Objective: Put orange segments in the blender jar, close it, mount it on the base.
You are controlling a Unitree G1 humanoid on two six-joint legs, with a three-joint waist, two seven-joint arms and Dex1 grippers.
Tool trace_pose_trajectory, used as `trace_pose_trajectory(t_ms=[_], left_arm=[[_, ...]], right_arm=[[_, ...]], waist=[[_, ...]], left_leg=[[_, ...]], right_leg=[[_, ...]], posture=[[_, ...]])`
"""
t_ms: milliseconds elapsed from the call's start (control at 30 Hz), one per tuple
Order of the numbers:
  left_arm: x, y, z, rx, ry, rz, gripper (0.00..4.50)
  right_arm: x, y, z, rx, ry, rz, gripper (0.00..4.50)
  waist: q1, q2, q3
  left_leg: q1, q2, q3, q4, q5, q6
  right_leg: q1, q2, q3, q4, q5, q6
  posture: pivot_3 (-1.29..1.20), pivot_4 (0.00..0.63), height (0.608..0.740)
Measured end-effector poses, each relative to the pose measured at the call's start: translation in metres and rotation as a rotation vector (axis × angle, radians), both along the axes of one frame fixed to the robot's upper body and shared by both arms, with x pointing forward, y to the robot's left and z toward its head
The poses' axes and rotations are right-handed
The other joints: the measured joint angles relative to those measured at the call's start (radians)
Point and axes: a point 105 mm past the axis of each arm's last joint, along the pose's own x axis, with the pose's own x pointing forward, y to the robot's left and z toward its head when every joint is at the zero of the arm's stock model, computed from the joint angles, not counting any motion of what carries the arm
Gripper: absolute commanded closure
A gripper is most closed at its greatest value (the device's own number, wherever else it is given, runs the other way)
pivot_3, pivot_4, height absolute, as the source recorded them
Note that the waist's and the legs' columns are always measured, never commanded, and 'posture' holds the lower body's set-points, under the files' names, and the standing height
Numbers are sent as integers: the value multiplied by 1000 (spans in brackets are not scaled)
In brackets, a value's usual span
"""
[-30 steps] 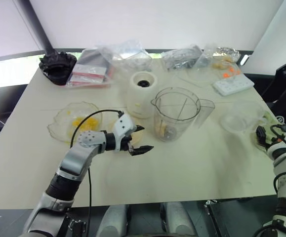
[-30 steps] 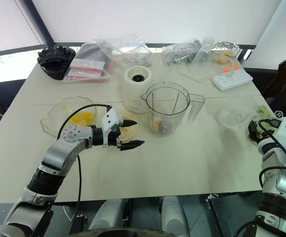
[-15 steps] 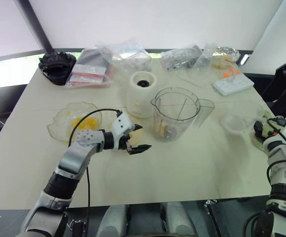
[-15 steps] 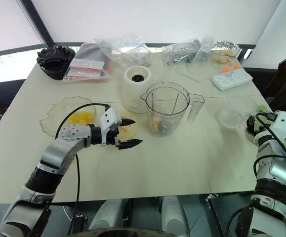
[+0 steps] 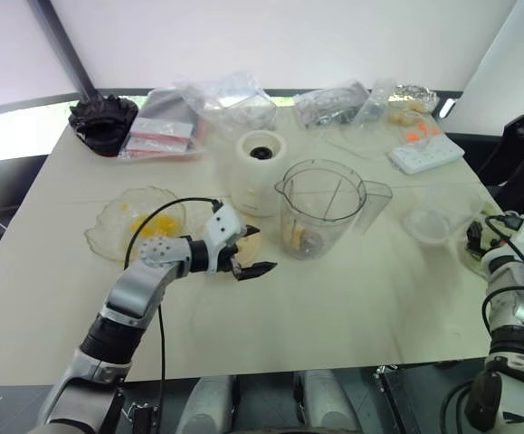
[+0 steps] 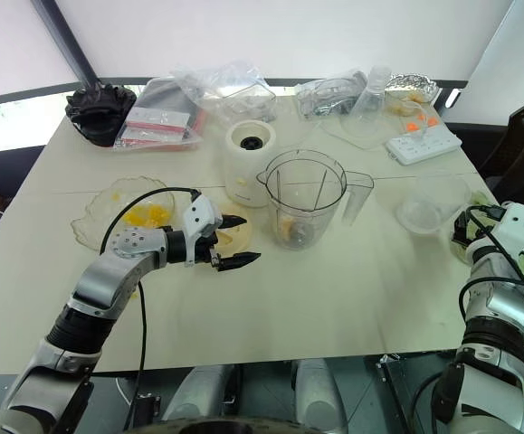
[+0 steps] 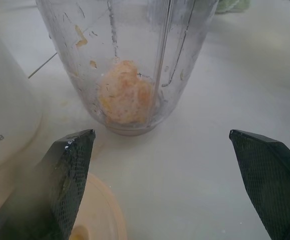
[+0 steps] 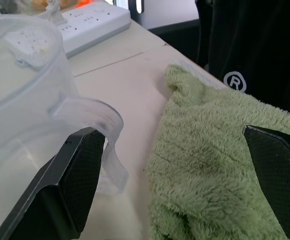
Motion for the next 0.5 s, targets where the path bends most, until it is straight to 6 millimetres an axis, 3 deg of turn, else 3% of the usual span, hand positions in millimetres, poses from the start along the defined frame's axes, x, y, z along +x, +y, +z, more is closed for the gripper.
trace_pose_trajectory(t_ms=[233, 500], left_arm=[[1, -1, 1, 0, -7, -2, 25], [4, -2, 8, 1, -31, -8, 0]], right_arm=[[1, 0, -2, 3, -2, -2, 0], [7, 6, 2, -11, -11, 24, 4089]], waist=[[0, 0, 0], [1, 0, 0]], left_leg=[[0, 0, 0, -3, 0, 0], [0, 0, 0, -4, 0, 0]], right_leg=[[0, 0, 0, -2, 0, 0], [0, 0, 0, -2, 0, 0]], posture=[[0, 150, 740], [0, 150, 740]])
